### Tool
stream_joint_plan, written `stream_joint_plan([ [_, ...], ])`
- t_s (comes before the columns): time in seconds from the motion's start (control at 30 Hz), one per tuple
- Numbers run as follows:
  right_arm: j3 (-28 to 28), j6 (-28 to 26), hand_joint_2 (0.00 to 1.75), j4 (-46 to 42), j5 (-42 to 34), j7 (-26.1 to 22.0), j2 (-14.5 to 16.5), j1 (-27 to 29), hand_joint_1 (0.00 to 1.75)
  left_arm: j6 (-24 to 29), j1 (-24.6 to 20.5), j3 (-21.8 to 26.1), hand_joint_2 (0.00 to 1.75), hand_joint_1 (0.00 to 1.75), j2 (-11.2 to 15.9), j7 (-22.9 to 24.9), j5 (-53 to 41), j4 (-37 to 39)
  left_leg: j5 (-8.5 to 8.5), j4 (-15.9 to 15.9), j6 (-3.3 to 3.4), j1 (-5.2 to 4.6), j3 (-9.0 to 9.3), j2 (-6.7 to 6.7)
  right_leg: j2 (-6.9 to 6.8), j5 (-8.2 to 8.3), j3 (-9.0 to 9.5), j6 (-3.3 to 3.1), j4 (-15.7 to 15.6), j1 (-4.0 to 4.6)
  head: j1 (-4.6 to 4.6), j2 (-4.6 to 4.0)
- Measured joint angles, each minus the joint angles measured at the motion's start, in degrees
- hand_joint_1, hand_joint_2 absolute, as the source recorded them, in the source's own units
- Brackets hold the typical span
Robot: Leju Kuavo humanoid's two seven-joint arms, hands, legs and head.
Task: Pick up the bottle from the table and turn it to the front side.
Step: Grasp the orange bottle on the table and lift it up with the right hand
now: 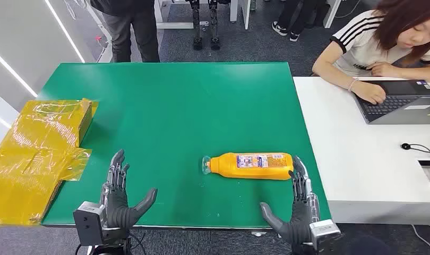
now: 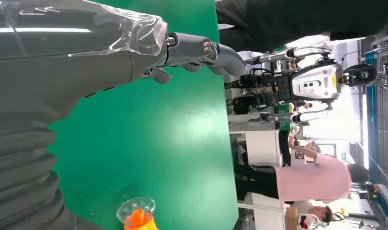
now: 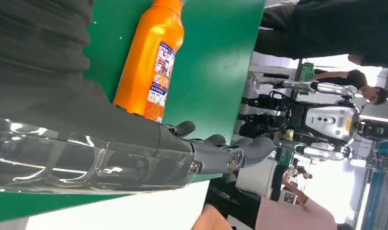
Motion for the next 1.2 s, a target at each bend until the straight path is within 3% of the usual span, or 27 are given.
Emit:
stream_joint_plan([
  [0.2, 0.23, -0.94, 1.75, 0.38, 2.29, 0.29, -0.01, -0.59, 0.0, -0.17, -0.01, 0.0, 1.75, 0.0, -0.62, 0.03, -0.29, 0.0, 0.0, 0.0, 0.0, 0.0, 0.0, 0.0, 0.0, 0.0, 0.0, 0.0, 0.0, 0.0, 0.0, 0.0],
  [0.33, 0.76, -2.35, 1.75, 1.35, 11.92, 4.66, -0.76, -2.33, 0.0, -0.95, -0.03, -0.01, 1.75, 0.0, -0.92, 0.02, -1.15, 0.0, 0.0, 0.0, 0.0, 0.0, 0.0, 0.03, 0.03, 0.02, 0.0, -0.01, 0.0, 0.0, -0.01, 0.0],
  [0.43, 0.93, 0.74, 1.75, 4.18, 16.97, 9.04, -2.07, -6.16, 0.0, -2.57, -0.33, -0.11, 1.75, 0.0, -1.15, 0.02, -1.52, 0.03, 0.04, 0.01, 0.04, 0.0, 0.02, 0.07, 0.06, 0.06, 0.0, 0.02, 0.0, 0.0, -0.01, 0.0],
  [0.67, 0.87, 4.73, 1.75, 10.96, 18.71, 13.25, -4.24, -13.76, 0.0, -4.43, -1.34, -0.37, 1.75, 0.0, -1.5, 0.18, -1.67, 0.19, 0.13, 0.04, 0.13, -0.01, -0.01, 0.06, 0.05, 0.15, -0.01, 0.01, 0.0, 0.0, -0.01, 0.0],
  [0.87, 3.96, 12.28, 1.75, 25.47, 20.3, 20.59, -10.24, -28.15, 0.0, -6.51, -3.55, -0.93, 1.75, 0.0, -1.53, 1.11, -1.58, 1.13, 0.28, 0.08, 0.23, -0.02, -0.08, 0.08, 0.08, 0.36, -0.03, 0.12, 0.0, -0.01, -0.01, 0.0],
  [1.07, 11.43, 20.71, 1.75, 42.46, 21.77, 24.89, -15.16, -45.26, 0.0, -8.06, -5.66, -1.41, 1.75, 0.0, -1.3, 1.88, 1.1, 2.81, 0.49, 0.15, 0.26, -0.03, -0.12, 0.0, 0.02, 0.52, -0.05, 0.17, 0.0, -0.02, 0.0, 0.0],
  [1.2, 17.43, 26.74, 1.75, 49.45, 23.07, 27.34, -17.93, -53.21, 0.0, -10.36, -6.84, -1.44, 1.75, 0.0, -1.29, 2.91, 4.06, 4.09, 0.51, 0.17, 0.26, -0.02, -0.12, -0.01, 0.01, 0.55, -0.06, 0.16, 0.0, -0.02, -0.01, 0.0],
])
